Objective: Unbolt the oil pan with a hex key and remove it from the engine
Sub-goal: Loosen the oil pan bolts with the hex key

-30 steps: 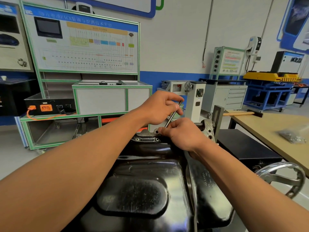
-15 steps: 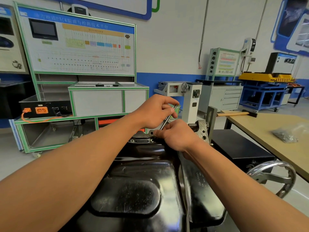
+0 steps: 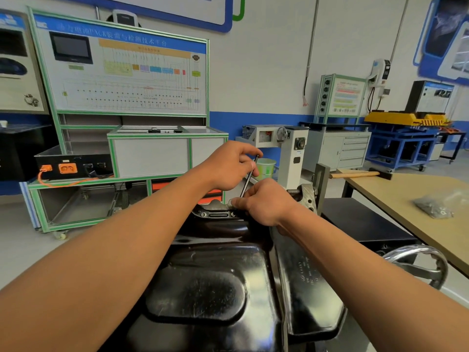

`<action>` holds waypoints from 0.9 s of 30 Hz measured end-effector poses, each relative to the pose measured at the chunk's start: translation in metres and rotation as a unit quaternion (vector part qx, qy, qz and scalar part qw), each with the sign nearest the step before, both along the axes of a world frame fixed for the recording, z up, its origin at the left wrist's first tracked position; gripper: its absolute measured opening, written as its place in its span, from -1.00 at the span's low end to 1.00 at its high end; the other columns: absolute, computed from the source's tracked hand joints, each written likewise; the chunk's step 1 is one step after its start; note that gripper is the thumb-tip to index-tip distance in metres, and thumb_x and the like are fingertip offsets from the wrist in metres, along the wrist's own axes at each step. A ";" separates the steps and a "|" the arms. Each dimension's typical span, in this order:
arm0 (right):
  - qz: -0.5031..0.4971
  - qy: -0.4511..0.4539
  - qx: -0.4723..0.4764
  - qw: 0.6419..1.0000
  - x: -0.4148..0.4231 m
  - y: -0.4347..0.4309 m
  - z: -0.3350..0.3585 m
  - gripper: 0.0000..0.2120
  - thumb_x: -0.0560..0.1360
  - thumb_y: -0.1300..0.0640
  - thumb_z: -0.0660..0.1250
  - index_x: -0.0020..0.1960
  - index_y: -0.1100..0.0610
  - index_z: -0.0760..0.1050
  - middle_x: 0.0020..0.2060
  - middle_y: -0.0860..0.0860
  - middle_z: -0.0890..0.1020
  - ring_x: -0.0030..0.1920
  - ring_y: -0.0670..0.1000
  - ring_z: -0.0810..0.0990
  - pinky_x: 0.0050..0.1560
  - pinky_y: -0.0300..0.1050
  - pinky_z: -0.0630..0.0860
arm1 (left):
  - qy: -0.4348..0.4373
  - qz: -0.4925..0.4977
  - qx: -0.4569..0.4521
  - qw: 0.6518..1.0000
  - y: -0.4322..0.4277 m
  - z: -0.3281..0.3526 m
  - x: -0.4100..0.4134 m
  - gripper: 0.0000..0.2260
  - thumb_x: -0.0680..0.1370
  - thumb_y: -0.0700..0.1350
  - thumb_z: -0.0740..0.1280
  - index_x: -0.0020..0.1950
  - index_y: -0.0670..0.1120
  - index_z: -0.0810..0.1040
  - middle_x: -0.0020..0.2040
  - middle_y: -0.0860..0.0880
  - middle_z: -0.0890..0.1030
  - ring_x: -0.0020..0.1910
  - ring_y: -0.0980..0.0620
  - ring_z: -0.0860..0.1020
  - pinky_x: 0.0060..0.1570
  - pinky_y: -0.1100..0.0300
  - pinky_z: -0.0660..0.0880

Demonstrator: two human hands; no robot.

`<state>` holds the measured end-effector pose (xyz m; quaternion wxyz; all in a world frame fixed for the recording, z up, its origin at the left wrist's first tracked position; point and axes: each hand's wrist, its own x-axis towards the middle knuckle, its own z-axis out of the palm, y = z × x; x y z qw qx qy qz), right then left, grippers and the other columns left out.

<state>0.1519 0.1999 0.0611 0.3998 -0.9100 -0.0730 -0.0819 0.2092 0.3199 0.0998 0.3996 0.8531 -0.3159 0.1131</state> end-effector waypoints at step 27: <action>-0.014 -0.003 -0.126 0.992 -0.006 0.010 0.012 -0.59 0.57 0.12 0.37 -0.41 0.07 0.36 -0.45 -0.03 0.42 -0.41 -0.05 0.38 -0.42 -0.22 0.32 | 0.148 0.006 -0.092 0.985 -0.003 0.002 0.011 -0.83 0.68 -0.17 0.19 -0.03 0.00 0.52 -0.24 -0.10 0.57 -0.49 0.15 0.51 -0.43 0.24 0.47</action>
